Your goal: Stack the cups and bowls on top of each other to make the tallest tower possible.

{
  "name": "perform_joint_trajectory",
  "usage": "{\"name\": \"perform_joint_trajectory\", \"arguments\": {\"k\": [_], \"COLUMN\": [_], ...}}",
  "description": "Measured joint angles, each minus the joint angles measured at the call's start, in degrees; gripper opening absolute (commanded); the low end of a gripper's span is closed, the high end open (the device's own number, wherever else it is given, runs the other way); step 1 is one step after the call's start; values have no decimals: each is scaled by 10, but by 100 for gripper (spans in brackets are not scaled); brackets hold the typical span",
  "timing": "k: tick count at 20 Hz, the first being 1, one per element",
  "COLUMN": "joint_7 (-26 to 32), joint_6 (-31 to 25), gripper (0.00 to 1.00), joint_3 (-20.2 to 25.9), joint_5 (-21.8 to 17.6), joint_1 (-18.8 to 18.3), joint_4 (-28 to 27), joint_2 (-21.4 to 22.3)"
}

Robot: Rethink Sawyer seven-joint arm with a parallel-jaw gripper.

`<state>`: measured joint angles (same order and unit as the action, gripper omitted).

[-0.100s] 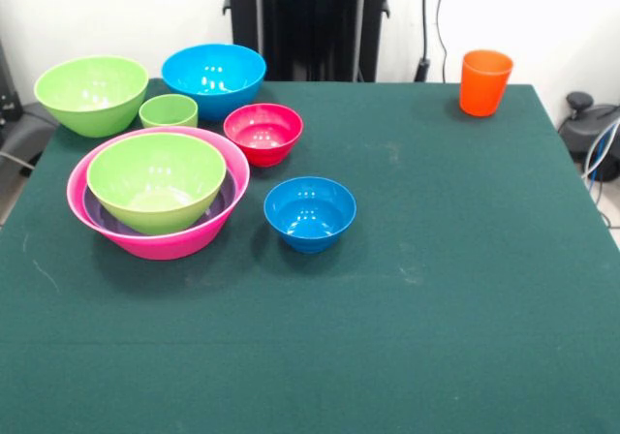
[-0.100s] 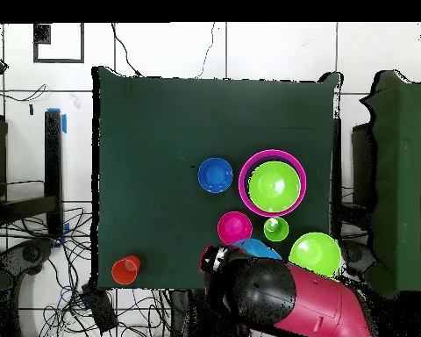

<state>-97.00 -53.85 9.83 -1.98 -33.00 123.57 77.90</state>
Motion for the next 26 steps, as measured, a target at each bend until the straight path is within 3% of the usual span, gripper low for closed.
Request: {"name": "perform_joint_trajectory", "arguments": {"k": [7, 22, 26], "joint_7": [0, 0, 0], "joint_6": [2, 29, 28], "gripper": [0, 0, 0], "joint_3": [15, 64, 65], "joint_5": [0, -2, -45], "joint_1": [-13, -56, -52], "joint_4": [5, 15, 11], "joint_2": [-4, -74, -79]}}
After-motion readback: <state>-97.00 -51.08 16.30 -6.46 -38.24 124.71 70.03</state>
